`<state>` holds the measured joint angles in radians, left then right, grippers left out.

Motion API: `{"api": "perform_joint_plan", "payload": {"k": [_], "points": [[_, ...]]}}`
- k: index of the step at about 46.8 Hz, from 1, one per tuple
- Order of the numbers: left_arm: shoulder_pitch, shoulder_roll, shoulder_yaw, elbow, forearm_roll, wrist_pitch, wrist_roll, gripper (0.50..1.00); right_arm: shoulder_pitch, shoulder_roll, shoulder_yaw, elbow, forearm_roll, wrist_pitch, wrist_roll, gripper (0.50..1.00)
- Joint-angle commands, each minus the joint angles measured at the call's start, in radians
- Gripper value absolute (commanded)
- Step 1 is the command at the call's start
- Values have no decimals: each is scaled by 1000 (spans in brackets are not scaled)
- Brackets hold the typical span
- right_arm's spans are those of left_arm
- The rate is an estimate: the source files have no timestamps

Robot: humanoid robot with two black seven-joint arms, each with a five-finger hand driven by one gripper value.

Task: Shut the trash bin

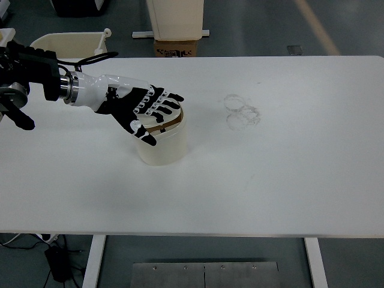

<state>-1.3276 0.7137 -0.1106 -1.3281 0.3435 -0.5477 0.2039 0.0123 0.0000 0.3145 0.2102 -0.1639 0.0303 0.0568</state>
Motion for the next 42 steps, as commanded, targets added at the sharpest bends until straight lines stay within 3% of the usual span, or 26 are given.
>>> {"api": "perform_joint_plan", "payload": {"k": [1,42], "points": [[4,1,0,-3,0,6,0,1000,0,0,0,0,0,0,0,993],[51,10,-3,-2,14,6,-1,1000,0,0,0,0,1,0,0,993]]}}
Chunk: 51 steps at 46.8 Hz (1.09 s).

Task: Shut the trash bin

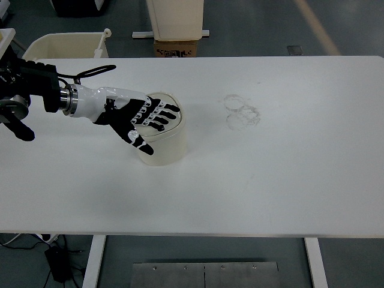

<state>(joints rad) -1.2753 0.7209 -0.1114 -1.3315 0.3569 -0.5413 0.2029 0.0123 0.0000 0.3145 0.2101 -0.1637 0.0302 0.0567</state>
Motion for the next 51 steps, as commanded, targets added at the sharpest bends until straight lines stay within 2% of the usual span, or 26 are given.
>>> {"api": "perform_joint_plan", "payload": {"k": [1,6,15,22,28,38,44,51], "points": [[-6,3,-5,3,-3,0,0,1000,0,0,0,0,0,-1,0,993],[-32,11,-66,9,-15,0,0,1000,0,0,0,0,0,0,0,993],[-26,37,-182,15,-44,10,0,1000,0,0,0,0,0,0,0,993],[-19,40,-254,47,-153,40,-3,1000,0,0,0,0,0,-1,0,993],[-7,40,-333,156,-289,63,-49,1000,0,0,0,0,0,-1,0,993],[42,28,-363,359,-458,72,-126,1000,0,0,0,0,0,0,0,993],[109,-6,-386,472,-552,69,-129,1000,0,0,0,0,1,0,0,993],[227,-49,-490,567,-628,67,-131,1000,0,0,0,0,0,0,0,993]]}}
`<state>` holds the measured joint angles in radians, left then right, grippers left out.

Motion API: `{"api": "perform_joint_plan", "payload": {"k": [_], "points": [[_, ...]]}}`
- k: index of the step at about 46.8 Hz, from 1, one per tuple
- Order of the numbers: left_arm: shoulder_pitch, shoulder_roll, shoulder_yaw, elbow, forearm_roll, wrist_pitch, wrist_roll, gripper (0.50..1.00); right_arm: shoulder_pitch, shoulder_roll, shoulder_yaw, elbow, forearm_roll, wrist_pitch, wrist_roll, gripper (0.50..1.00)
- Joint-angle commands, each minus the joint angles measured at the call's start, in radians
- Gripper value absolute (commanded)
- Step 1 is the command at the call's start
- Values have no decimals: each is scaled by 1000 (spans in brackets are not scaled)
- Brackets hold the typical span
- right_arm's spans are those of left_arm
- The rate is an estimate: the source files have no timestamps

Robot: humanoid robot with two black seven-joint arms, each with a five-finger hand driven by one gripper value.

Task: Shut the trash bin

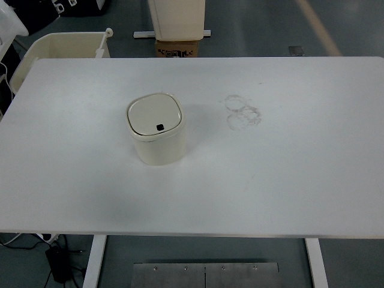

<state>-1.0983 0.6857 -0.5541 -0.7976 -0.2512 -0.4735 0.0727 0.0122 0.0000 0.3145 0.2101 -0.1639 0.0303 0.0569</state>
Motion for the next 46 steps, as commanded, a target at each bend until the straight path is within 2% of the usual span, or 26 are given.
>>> {"api": "perform_joint_plan", "payload": {"k": [1,10,25,37,42,46], "points": [[69,-20,-65,44,-22,0,-1,1000,0,0,0,0,0,0,0,993],[179,-93,-187,153,-23,-7,-1,1000,0,0,-2,0,1,0,0,993],[216,-229,-220,287,-23,-22,-11,1000,0,0,0,0,0,0,0,993],[267,-273,-267,301,-39,-25,-17,1000,32,0,2,5,-2,7,-2,993],[279,-294,-277,331,-39,-63,-37,1000,31,0,5,2,3,3,0,993],[279,-305,-279,363,-42,-70,-41,1000,25,0,3,0,3,-1,-2,993]]}}
